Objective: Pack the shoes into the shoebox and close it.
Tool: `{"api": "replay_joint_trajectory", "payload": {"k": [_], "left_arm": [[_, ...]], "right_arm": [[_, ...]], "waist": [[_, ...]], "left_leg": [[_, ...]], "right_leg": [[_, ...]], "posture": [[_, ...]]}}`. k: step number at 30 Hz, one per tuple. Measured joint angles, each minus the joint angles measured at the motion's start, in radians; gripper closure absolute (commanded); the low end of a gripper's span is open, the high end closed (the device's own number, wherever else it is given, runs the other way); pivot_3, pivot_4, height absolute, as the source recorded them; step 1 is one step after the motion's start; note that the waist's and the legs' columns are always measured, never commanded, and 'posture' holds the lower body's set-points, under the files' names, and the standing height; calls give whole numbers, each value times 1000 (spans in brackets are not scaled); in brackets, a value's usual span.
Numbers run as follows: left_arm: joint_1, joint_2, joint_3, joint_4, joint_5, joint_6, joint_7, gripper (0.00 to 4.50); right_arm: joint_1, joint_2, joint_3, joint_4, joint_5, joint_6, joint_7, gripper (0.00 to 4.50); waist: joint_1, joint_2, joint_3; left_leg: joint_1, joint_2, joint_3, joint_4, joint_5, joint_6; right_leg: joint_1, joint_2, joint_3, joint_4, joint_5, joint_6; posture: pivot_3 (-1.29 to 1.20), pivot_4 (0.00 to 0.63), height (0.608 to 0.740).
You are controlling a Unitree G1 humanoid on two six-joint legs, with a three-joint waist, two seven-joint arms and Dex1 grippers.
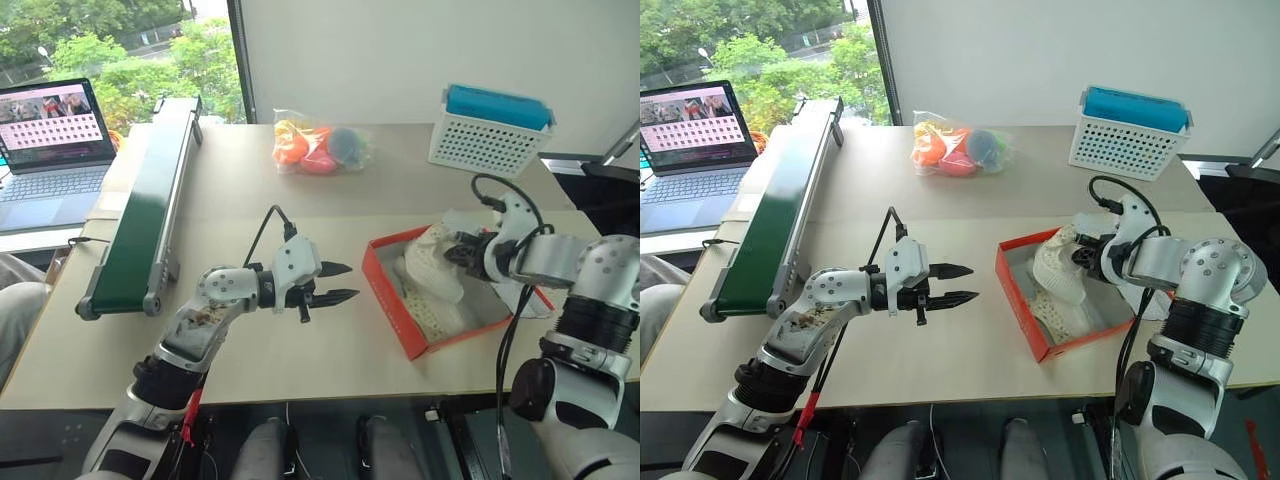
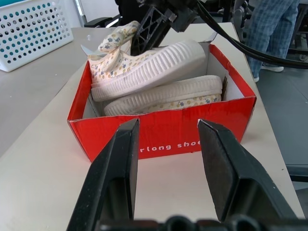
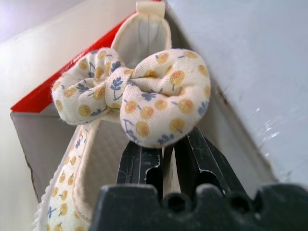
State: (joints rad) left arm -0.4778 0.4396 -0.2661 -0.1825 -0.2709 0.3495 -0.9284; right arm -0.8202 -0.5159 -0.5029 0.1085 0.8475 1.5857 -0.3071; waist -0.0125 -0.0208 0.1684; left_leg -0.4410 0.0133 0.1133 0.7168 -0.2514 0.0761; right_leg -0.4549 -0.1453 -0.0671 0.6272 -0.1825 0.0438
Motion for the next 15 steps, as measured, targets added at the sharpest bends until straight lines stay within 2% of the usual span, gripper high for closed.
{"api": "replay_joint_trajectory", "payload": {"k": [5,10,15], "left_arm": [[-2,-6,-1,0,3,0,0,2475],[-14,-10,-3,3,5,0,0,2475],[-16,-13,-4,3,13,0,1,2475]], "right_arm": [[-71,-157,115,-29,-72,-59,134,3803],[8,-348,326,-138,-146,-164,348,3803],[126,-360,410,-175,-213,-233,451,3803]], "waist": [[2,1,0],[1,0,0],[0,0,0]], "left_leg": [[0,0,0,-1,0,1],[0,0,0,0,-1,2],[0,0,0,1,-1,1]], "right_leg": [[0,0,0,-1,0,0],[0,0,0,-1,0,0],[0,0,0,0,0,0]], "posture": [[0,150,705],[0,150,705],[0,150,705]]}}
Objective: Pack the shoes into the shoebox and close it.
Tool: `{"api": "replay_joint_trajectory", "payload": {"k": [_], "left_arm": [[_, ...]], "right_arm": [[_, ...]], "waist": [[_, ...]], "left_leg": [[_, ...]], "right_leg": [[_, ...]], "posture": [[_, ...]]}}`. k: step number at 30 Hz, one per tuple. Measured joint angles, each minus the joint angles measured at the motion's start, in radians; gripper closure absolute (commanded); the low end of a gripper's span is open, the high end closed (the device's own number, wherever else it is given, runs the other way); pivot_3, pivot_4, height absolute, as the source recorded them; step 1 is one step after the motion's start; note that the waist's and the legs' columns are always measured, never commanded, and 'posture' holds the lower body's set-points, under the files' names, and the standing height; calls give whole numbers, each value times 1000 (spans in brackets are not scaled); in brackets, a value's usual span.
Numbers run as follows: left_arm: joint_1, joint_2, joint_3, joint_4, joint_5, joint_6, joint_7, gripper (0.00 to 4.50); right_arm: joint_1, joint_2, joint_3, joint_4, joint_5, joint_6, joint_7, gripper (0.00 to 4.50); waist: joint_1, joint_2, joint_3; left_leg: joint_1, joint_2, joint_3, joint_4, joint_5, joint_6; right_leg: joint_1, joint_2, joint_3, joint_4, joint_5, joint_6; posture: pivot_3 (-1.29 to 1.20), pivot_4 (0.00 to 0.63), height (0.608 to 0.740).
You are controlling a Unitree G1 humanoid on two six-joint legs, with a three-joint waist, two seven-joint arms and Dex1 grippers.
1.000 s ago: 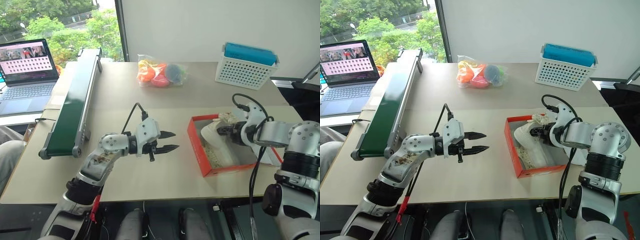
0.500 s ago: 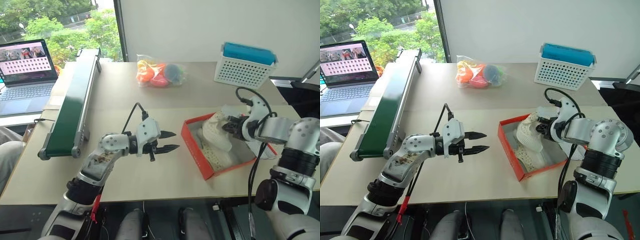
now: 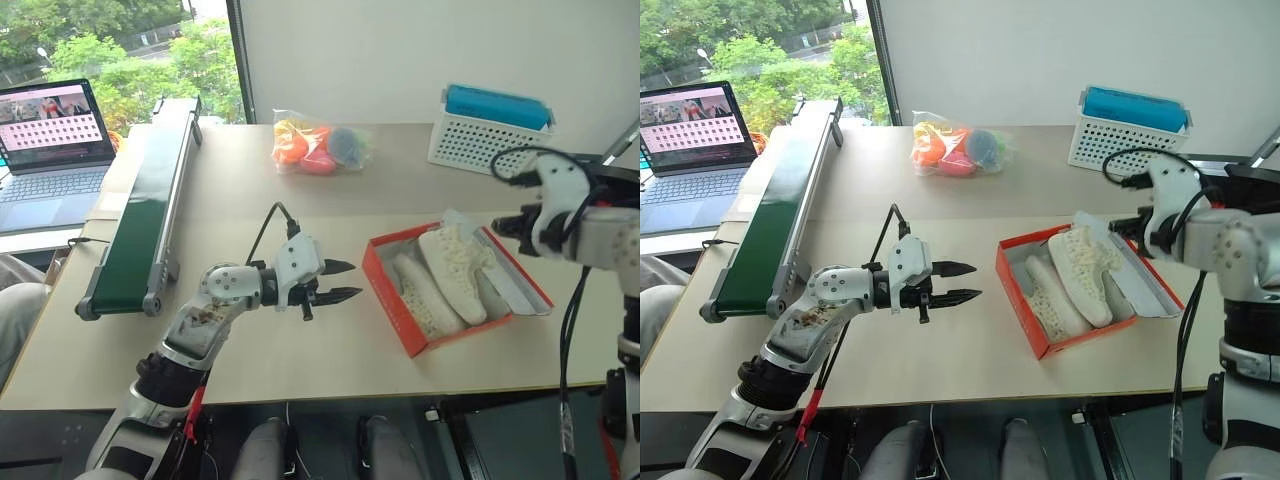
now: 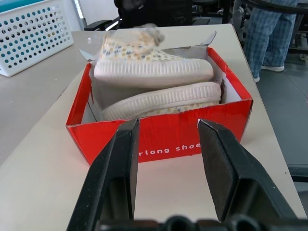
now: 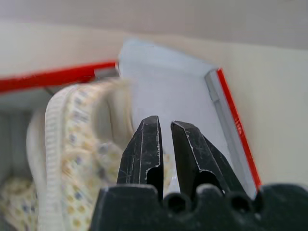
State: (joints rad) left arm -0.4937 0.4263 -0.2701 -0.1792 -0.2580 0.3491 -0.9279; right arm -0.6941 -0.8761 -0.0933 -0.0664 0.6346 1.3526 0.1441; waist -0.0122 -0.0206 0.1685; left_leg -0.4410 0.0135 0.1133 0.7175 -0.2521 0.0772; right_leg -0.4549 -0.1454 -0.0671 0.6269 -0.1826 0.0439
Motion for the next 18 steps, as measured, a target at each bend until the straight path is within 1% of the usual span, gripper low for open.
{"api": "replay_joint_trajectory", "payload": {"k": [6,9,18], "left_arm": [[0,1,0,0,3,0,-1,2475],[0,2,0,0,3,0,-1,2475],[0,1,0,0,3,0,-3,2475]], "right_arm": [[40,72,-1,-54,-35,-11,10,3803],[40,87,-10,-65,-45,-9,10,3803],[-2,147,-34,-100,-69,16,19,3803]], "waist": [[1,0,0],[2,0,0],[3,0,0]], "left_leg": [[0,0,0,0,1,-2],[0,0,0,0,1,-1],[0,0,0,0,1,-1]], "right_leg": [[0,0,0,0,0,0],[0,0,0,0,0,0],[0,0,0,0,0,0]], "posture": [[0,150,705],[0,150,705],[0,150,705]]}}
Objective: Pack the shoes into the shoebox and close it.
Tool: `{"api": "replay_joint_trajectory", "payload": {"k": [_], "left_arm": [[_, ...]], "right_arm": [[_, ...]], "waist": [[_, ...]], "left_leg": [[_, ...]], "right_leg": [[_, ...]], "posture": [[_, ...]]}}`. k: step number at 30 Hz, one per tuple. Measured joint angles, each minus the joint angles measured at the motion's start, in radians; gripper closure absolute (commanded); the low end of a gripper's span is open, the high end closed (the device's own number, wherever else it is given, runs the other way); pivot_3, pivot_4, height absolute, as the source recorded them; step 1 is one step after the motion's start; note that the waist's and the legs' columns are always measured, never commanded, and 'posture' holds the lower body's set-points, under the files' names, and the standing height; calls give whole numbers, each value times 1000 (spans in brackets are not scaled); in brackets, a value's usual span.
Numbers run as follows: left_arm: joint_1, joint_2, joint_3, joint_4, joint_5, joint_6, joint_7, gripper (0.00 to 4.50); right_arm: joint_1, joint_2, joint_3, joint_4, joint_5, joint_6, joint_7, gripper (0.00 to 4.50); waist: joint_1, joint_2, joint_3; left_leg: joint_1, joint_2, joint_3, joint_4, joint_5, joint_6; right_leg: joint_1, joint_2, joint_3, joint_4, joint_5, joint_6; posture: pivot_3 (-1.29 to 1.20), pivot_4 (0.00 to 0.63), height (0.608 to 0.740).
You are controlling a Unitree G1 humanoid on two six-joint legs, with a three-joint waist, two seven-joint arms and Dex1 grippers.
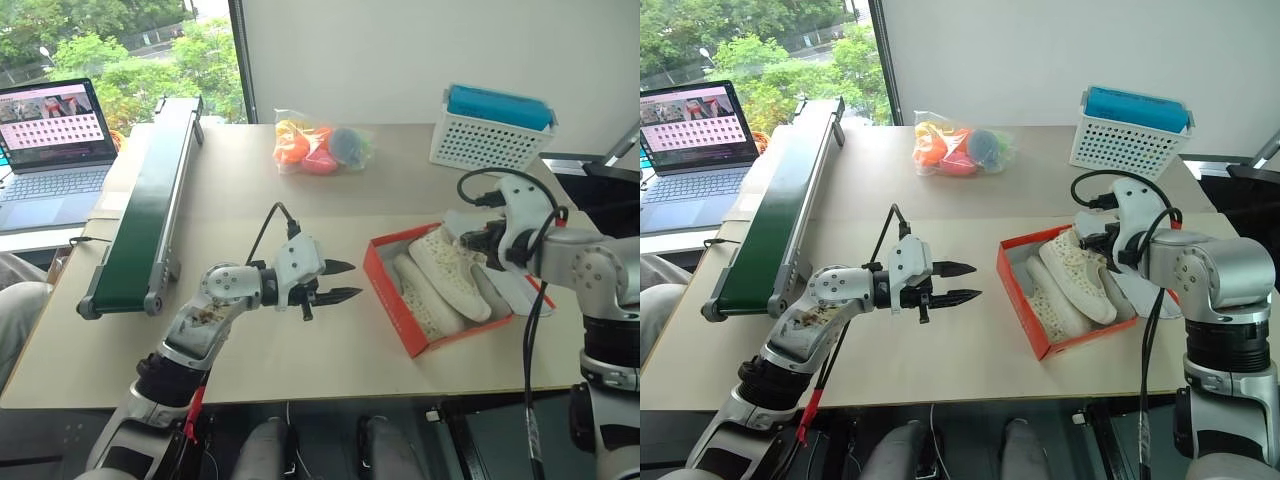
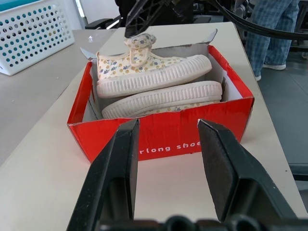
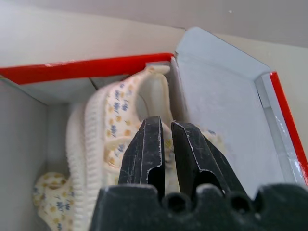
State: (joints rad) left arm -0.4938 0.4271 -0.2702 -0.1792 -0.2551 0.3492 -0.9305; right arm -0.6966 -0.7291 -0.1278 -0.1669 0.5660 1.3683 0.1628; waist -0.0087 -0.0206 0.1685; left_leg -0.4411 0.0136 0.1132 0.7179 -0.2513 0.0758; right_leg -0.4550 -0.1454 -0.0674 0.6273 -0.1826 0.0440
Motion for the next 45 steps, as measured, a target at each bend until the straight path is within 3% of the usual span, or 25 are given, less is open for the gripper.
{"api": "replay_joint_trajectory", "payload": {"k": [8,11,21,29,38,45], "left_arm": [[0,2,0,0,0,0,-3,2475],[0,1,0,0,0,0,-2,2475],[0,-2,1,-2,0,1,1,2475],[3,-1,1,-7,-1,5,4,2475],[3,-1,1,-14,-1,6,6,2475],[2,-2,1,-13,-1,5,3,2475]], "right_arm": [[14,0,1,-38,-12,55,33,3803],[91,6,3,-36,-31,84,31,3803],[110,48,40,184,-114,-16,87,3803],[52,90,109,314,-181,-106,140,3803],[77,101,100,269,-211,-113,162,3803],[-2,71,-9,107,-169,90,165,3803]], "waist": [[3,0,0],[10,0,0],[8,-3,-4],[-11,-7,-7],[-14,-8,-9],[-5,-1,-5]], "left_leg": [[0,0,0,0,0,0],[0,0,0,1,0,0],[2,0,0,3,-1,2],[18,2,-1,2,-8,10],[18,2,-1,1,-7,9],[12,1,0,-2,-3,2]], "right_leg": [[0,0,0,0,0,0],[1,0,0,-1,0,0],[4,0,0,0,0,0],[21,0,-1,-5,-1,1],[20,0,-1,-4,-1,1],[12,-1,0,-3,0,0]], "posture": [[0,150,705],[0,150,705],[0,150,705],[0,150,705],[0,150,705],[0,150,705]]}}
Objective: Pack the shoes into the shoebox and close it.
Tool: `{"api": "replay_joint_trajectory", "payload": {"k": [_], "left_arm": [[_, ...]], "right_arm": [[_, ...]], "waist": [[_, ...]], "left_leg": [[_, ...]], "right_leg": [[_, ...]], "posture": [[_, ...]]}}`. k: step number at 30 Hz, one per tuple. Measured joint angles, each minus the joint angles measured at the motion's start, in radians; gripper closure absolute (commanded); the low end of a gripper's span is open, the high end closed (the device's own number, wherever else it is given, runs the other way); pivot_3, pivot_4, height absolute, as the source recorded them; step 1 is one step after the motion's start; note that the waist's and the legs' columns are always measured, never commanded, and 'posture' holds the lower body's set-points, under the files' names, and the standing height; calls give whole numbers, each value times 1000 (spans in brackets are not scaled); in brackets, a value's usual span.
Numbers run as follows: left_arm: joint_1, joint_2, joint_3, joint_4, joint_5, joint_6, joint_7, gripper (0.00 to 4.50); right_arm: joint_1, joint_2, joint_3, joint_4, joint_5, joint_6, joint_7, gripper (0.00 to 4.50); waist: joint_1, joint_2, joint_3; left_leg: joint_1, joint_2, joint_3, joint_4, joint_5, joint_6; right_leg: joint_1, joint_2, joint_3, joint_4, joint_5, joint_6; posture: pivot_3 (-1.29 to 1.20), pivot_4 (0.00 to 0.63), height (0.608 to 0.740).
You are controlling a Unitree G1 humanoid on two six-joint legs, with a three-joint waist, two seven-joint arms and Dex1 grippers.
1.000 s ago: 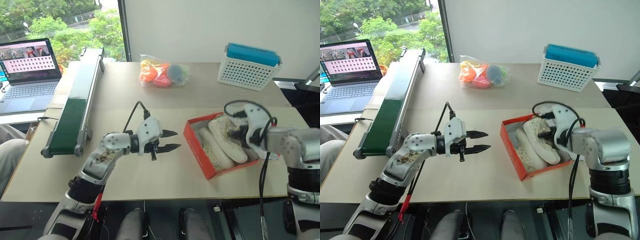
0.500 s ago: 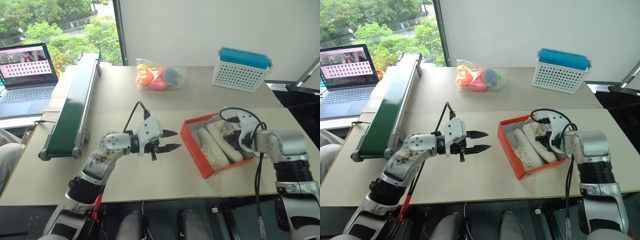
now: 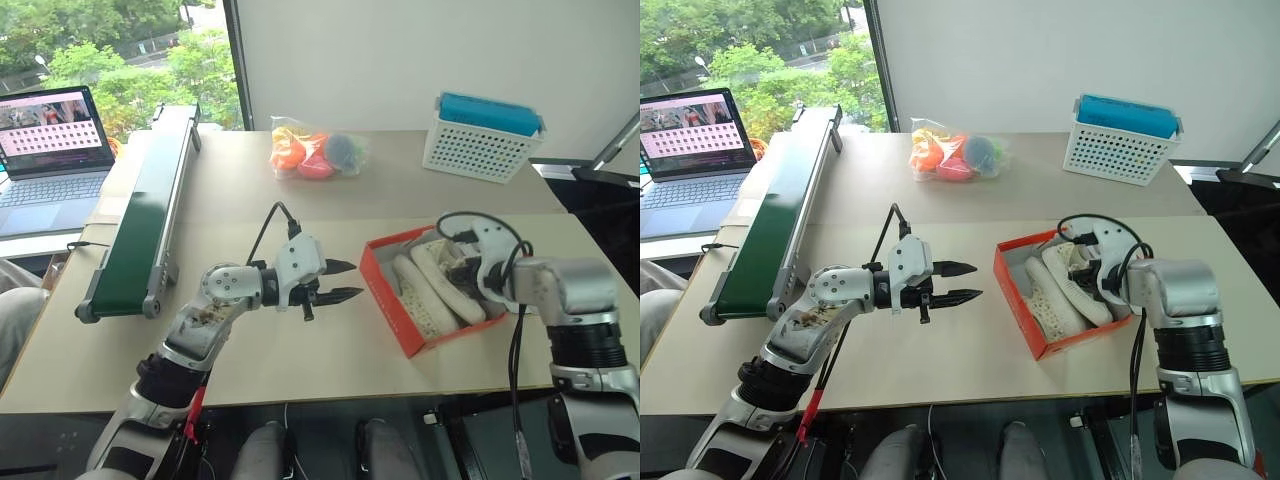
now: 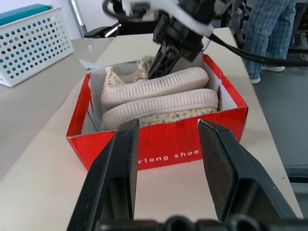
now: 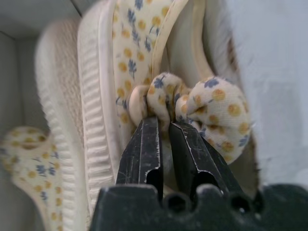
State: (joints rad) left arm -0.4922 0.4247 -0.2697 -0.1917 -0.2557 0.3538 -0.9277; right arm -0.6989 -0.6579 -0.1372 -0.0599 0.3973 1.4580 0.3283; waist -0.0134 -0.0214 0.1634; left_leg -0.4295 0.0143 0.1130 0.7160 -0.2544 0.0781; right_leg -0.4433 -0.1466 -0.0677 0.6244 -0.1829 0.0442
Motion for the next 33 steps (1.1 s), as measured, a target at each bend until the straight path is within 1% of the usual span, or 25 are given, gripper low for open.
{"api": "replay_joint_trajectory", "payload": {"k": [3,4,7,12,13,14,15,18,19,20,22,24,26,27,33], "left_arm": [[-2,-3,-1,5,0,-3,-5,2475],[-3,-3,-2,11,0,-5,-8,2475],[-10,-13,-5,19,0,-9,-16,2475],[-30,-31,-19,51,0,-17,-31,2475],[-41,-35,-26,61,0,-18,-35,2475],[-42,-41,-27,60,-1,-23,-39,2475],[-43,-37,-26,66,-1,-24,-46,2475],[-47,-51,-32,78,-1,-26,-57,2475],[-47,-53,-33,78,-1,-28,-62,2475],[-48,-56,-35,80,-1,-28,-68,2475],[-49,-57,-36,81,-1,-29,-73,2475],[-50,-60,-36,84,-1,-29,-77,2475],[-54,-62,-37,85,-1,-29,-81,2475],[-55,-62,-37,87,-1,-29,-83,2475],[-57,-61,-36,89,-1,-29,-87,2475]], "right_arm": [[-66,-30,-96,-88,28,101,7,3803],[-74,-42,-126,-114,45,124,11,3803],[-42,-98,-172,-172,106,146,31,3803],[174,-306,-241,-296,172,149,79,3803],[244,-352,-253,-341,179,146,100,3803],[345,-432,-261,-413,200,149,134,3803],[423,-471,-274,-481,225,149,170,3803],[537,-496,-310,-604,274,149,226,3803],[566,-504,-310,-630,279,149,234,3803],[621,-514,-311,-669,279,149,233,3803],[690,-513,-294,-703,279,149,223,3803],[721,-484,-270,-711,271,149,194,3803],[751,-454,-238,-711,242,149,149,3803],[758,-444,-225,-707,231,149,128,3803],[742,-343,-154,-647,133,149,-3,3803]], "waist": [[5,0,0],[9,0,0],[22,0,0],[32,0,0],[30,1,0],[33,3,1],[32,3,1],[19,3,1],[19,3,1],[21,3,1],[25,3,1],[25,3,1],[27,3,1],[27,3,1],[27,2,1]], "left_leg": [[-1,0,0,-1,0,-1],[-1,0,0,0,-2,4],[-1,-1,0,0,-4,7],[-2,-1,-1,1,-5,9],[-2,-1,-1,1,-5,9],[-3,-2,-1,0,-5,9],[-1,0,-1,0,-5,9],[0,0,-1,1,-5,9],[0,0,-1,1,-5,9],[1,0,-1,1,-5,9],[1,0,-1,1,-5,9],[0,0,-1,1,-6,9],[-1,0,-1,1,-6,9],[-1,0,-1,1,-6,9],[-1,0,-1,2,-5,9]], "right_leg": [[0,0,-1,-1,0,0],[0,0,-1,-1,0,0],[1,0,-1,-2,0,0],[2,-1,-1,-5,-1,1],[2,-1,-2,-6,-1,1],[2,-1,-1,-6,-1,2],[3,0,-2,-6,-1,2],[4,0,-1,-6,-1,2],[4,0,-1,-6,-1,2],[5,0,-1,-6,-5,8],[6,0,-1,-7,-5,8],[5,0,-1,-9,-5,8],[5,0,-1,-9,-1,3],[5,0,-1,-10,-1,3],[5,0,-1,-10,-1,3]], "posture": [[0,150,705],[0,150,705],[0,150,705],[0,150,705],[0,150,705],[0,150,705],[0,150,705],[0,150,705],[0,150,705],[0,150,705],[0,150,705],[0,150,705],[0,150,705],[0,150,705],[0,150,705]]}}
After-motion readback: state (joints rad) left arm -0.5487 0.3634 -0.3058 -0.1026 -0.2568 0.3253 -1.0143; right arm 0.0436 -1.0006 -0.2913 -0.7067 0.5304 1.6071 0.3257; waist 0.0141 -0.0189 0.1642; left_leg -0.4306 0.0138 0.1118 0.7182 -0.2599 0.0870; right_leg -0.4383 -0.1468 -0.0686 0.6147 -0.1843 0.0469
